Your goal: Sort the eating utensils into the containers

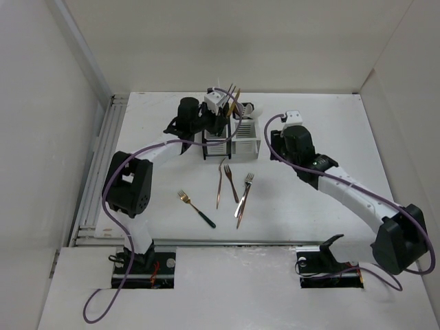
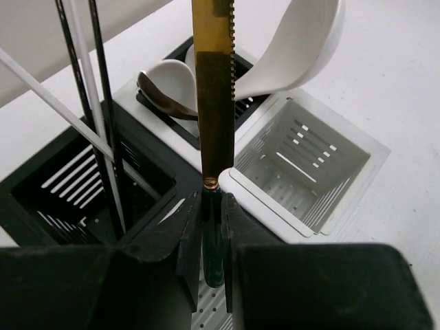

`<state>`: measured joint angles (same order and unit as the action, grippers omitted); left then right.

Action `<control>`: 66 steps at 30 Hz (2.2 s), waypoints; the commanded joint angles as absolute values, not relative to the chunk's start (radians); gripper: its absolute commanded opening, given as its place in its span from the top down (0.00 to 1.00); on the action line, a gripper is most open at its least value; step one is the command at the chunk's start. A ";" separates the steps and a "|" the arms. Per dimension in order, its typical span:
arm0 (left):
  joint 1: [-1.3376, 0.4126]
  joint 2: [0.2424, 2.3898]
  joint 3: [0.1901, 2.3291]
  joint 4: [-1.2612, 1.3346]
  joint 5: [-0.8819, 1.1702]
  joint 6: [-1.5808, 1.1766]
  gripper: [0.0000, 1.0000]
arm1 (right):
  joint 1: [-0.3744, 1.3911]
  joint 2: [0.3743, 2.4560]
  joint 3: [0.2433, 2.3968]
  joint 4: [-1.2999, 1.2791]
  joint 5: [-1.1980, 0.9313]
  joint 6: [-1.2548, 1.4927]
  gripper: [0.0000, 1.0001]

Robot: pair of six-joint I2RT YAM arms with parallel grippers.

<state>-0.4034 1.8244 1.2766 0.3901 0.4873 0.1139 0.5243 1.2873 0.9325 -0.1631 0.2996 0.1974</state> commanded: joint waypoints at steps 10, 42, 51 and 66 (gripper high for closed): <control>-0.411 1.822 1.157 0.523 0.417 0.146 0.88 | 0.520 1.166 0.908 -0.186 0.327 0.175 0.44; -0.242 1.424 1.342 -0.322 0.042 0.040 0.54 | 0.935 1.515 1.061 -0.324 0.226 0.186 0.43; -0.049 1.269 1.192 -0.331 0.031 -0.071 0.51 | 1.178 1.834 1.382 -0.434 0.126 -0.044 0.25; 0.081 1.172 1.124 -0.307 0.049 -0.091 0.48 | 1.187 2.031 1.414 -0.463 0.075 0.043 0.33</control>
<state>0.0666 1.2118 1.1381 -0.3271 0.0319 -0.0734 1.1847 2.0155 1.4174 -0.4530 0.1074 0.0162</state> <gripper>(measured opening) 0.517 0.677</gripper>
